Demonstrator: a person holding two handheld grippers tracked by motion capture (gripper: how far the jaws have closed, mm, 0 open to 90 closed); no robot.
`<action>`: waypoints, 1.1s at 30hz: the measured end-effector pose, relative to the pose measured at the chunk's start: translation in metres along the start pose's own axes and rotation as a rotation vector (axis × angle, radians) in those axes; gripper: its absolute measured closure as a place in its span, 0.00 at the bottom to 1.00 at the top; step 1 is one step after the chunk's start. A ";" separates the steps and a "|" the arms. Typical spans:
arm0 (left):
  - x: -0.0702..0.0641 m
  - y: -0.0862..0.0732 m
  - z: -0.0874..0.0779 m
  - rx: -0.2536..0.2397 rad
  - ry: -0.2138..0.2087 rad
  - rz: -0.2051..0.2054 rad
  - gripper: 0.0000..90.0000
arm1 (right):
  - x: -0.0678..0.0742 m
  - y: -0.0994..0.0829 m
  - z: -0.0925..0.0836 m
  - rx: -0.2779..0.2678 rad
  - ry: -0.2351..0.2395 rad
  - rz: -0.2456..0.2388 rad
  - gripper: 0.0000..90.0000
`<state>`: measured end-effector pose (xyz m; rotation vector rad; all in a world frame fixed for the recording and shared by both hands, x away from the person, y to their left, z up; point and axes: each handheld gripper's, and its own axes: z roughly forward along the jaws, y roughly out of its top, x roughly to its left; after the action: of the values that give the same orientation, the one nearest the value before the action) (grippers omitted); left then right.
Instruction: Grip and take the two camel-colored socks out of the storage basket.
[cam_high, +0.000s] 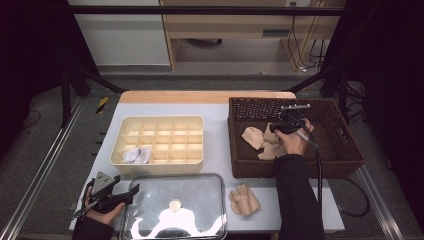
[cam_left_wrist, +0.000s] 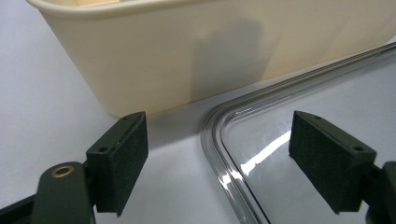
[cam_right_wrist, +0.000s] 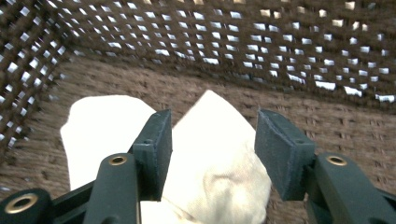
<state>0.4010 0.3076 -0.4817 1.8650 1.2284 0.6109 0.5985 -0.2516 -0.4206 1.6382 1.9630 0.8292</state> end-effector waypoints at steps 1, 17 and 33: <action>0.000 0.000 0.000 0.000 0.000 0.000 0.21 | 0.000 0.000 0.000 -0.002 -0.002 0.002 0.52; 0.000 0.000 0.000 -0.002 -0.001 0.001 0.21 | -0.003 -0.007 0.015 0.152 -0.005 0.027 0.53; 0.000 0.000 0.000 0.001 -0.001 -0.001 0.22 | -0.002 -0.007 0.012 0.198 0.031 0.050 0.95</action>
<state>0.4010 0.3075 -0.4821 1.8650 1.2288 0.6086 0.6021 -0.2528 -0.4337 1.8017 2.0902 0.7006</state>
